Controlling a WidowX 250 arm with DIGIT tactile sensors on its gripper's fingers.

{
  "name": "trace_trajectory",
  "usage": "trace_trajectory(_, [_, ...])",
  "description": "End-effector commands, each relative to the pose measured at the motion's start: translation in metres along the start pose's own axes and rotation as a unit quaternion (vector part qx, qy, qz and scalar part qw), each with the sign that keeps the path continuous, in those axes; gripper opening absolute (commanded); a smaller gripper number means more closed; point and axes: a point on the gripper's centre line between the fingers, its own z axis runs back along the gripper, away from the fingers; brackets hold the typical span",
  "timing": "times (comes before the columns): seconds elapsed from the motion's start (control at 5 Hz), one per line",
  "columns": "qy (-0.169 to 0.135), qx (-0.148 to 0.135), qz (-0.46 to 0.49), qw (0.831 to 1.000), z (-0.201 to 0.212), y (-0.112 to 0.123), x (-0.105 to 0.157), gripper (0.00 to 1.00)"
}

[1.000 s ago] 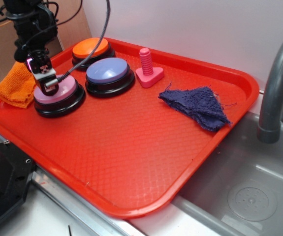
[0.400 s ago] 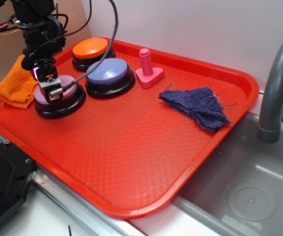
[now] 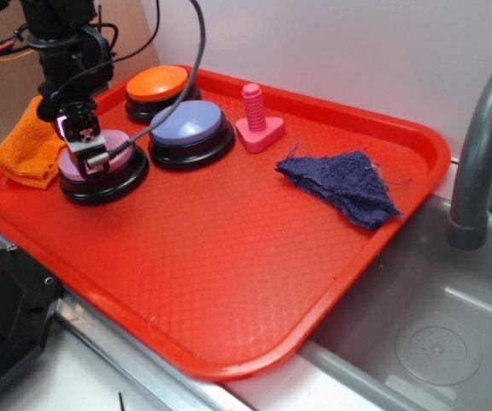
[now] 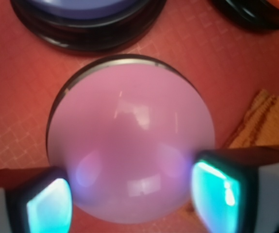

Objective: Push the pink button.

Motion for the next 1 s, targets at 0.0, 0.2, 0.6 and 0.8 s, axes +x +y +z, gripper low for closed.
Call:
trace_trajectory(0.0, [-0.02, 0.037, 0.021, 0.999, 0.036, 0.006, 0.006, 1.0])
trace_trajectory(0.2, [-0.019, 0.027, 0.03, 0.999, 0.045, 0.006, 0.006, 1.0])
trace_trajectory(0.6, [-0.028, 0.028, 0.043, 0.998, 0.062, 0.005, 0.005, 1.0])
trace_trajectory(0.8, [-0.032, 0.025, 0.048, 0.998, 0.068, 0.003, 0.004, 1.0])
